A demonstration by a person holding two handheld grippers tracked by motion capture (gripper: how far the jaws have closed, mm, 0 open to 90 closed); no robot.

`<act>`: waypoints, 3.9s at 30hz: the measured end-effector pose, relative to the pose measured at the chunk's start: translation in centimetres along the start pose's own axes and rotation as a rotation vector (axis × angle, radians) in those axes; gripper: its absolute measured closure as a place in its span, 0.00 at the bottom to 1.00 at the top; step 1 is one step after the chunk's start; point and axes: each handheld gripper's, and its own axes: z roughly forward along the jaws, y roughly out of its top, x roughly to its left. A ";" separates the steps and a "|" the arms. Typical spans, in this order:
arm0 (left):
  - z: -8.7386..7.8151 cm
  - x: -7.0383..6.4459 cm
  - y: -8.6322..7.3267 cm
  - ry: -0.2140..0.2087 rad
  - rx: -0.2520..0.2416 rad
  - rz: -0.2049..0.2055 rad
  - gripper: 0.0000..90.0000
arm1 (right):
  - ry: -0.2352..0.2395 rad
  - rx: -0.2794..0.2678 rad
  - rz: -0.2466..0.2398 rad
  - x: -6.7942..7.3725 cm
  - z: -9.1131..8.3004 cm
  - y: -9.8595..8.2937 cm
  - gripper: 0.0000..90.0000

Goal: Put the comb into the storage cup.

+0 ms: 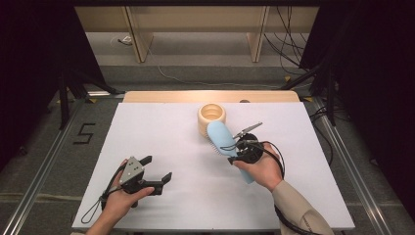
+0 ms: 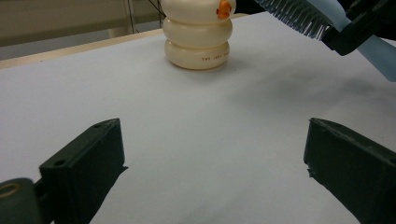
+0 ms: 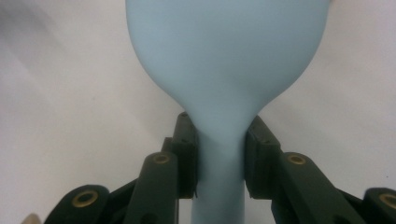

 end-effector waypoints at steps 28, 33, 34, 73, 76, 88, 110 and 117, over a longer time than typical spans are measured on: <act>-0.1 0.1 0.1 0.002 -0.001 0.000 0.05 | -0.008 -0.192 0.067 -0.5 -0.7 0.0 0.78; -0.1 0.2 0.0 0.002 -0.003 0.000 0.05 | -0.010 -0.217 0.072 -0.5 -0.8 0.1 0.78; -0.1 0.2 0.1 0.002 -0.003 0.000 0.05 | -0.009 -0.221 0.072 -0.5 -0.8 0.1 0.78; 0.8 -1.8 0.8 -0.055 -0.007 -0.030 0.06 | -0.027 -0.446 0.091 0.8 -1.0 0.4 0.78; 1.2 -2.1 1.2 -0.070 -0.008 -0.044 0.06 | -0.023 -0.449 0.094 1.1 -0.8 0.4 0.78; 3.4 -4.1 3.0 -0.111 0.001 -0.038 0.06 | -0.020 -0.469 0.099 1.9 -0.4 0.5 0.78; 7.9 -8.1 4.5 -0.222 0.035 -0.016 0.06 | -0.007 -0.476 0.089 3.1 0.0 0.7 0.78; 8.9 -8.6 4.5 -0.234 0.046 -0.017 0.06 | 0.000 -0.481 0.080 3.6 0.1 0.8 0.78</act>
